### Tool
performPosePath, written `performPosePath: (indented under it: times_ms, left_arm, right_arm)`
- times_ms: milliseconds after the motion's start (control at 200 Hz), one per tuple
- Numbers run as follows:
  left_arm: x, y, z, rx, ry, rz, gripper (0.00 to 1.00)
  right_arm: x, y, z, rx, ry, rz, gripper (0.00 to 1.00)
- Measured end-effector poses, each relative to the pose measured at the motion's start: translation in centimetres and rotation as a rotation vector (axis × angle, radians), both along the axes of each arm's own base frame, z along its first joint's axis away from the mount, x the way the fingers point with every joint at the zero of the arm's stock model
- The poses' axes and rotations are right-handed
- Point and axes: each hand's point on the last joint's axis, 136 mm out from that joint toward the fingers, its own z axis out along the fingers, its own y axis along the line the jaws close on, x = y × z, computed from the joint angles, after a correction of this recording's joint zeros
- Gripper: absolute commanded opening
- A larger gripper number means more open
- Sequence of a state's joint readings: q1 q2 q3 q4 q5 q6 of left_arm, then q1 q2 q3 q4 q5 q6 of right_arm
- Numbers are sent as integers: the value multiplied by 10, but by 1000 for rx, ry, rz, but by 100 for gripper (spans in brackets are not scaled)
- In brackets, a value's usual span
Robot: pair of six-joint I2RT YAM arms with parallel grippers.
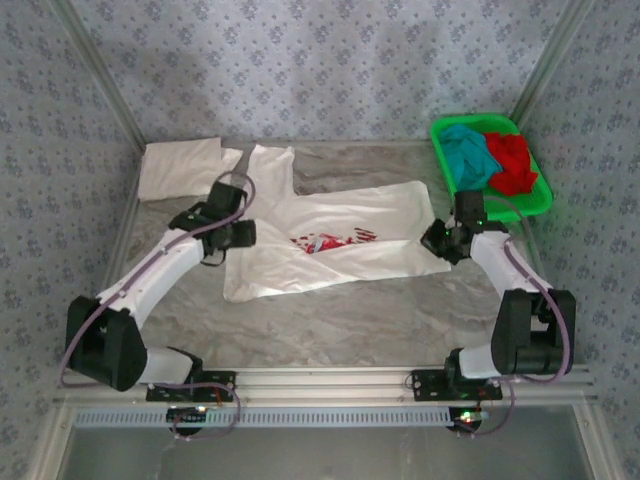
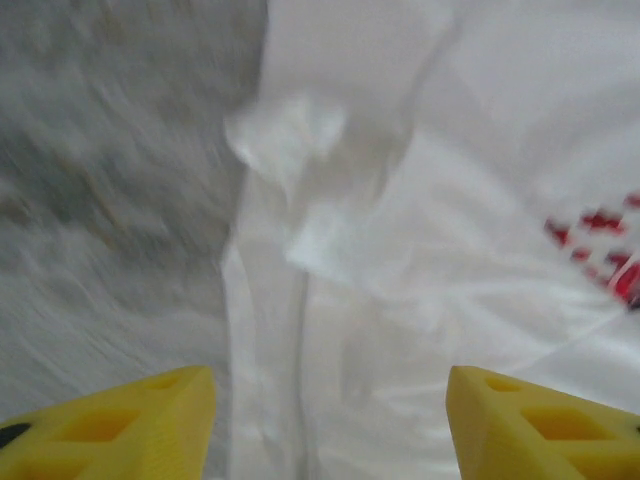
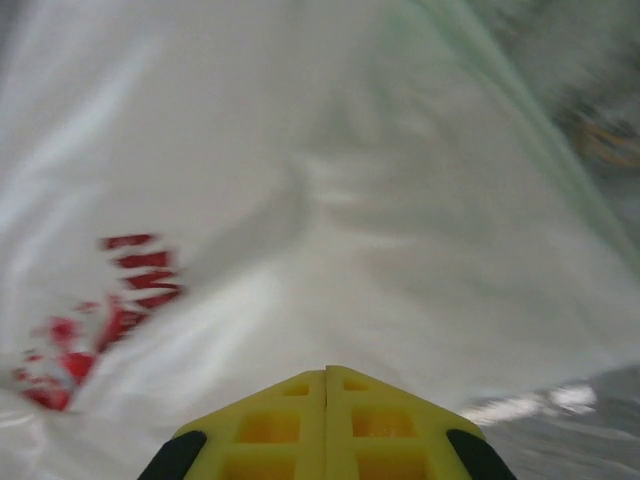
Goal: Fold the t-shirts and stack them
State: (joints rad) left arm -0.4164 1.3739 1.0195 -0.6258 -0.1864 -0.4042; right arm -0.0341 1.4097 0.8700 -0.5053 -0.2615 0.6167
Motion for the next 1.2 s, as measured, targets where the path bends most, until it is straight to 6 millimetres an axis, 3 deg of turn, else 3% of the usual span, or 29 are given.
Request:
performPosePath:
  times_ms: [75,150,355,580,655,790,959,1104,1204]
  left_arm:
    - [-18,-6,-34,-1,94,-12,50]
    - [-30,-12,-56,-3,161,-25,48]
    - [-28,-29,-75,-45,168,-45,44]
    - [-49,-19,-113,-19,255,-13,43]
    - [-48,-17,-112,-25,251,1,42]
    - [-51,-5,-112,-40,258,49,38]
    - [-65,12,-104,-31,278,90,41]
    - [-57,13,-84,-41,249,79,48]
    - [-23,3,-49,-77,164,57,60]
  right_arm:
    - [-10,-12,-21,-16,71,-22,0]
    - [-11,-17,-31,-32,104,-18,0]
    - [-4,-21,-43,-74,129,14,0]
    - [-18,-19,-66,-59,180,3,0]
    - [-24,-19,-64,-52,163,-17,0]
    - [-53,-15,-65,-19,172,-71,0]
    - [-87,-20,-63,10,209,-154,0]
    - [-77,-25,-51,-3,174,-159,0]
    - [-47,-19,-27,-21,92,-94,0]
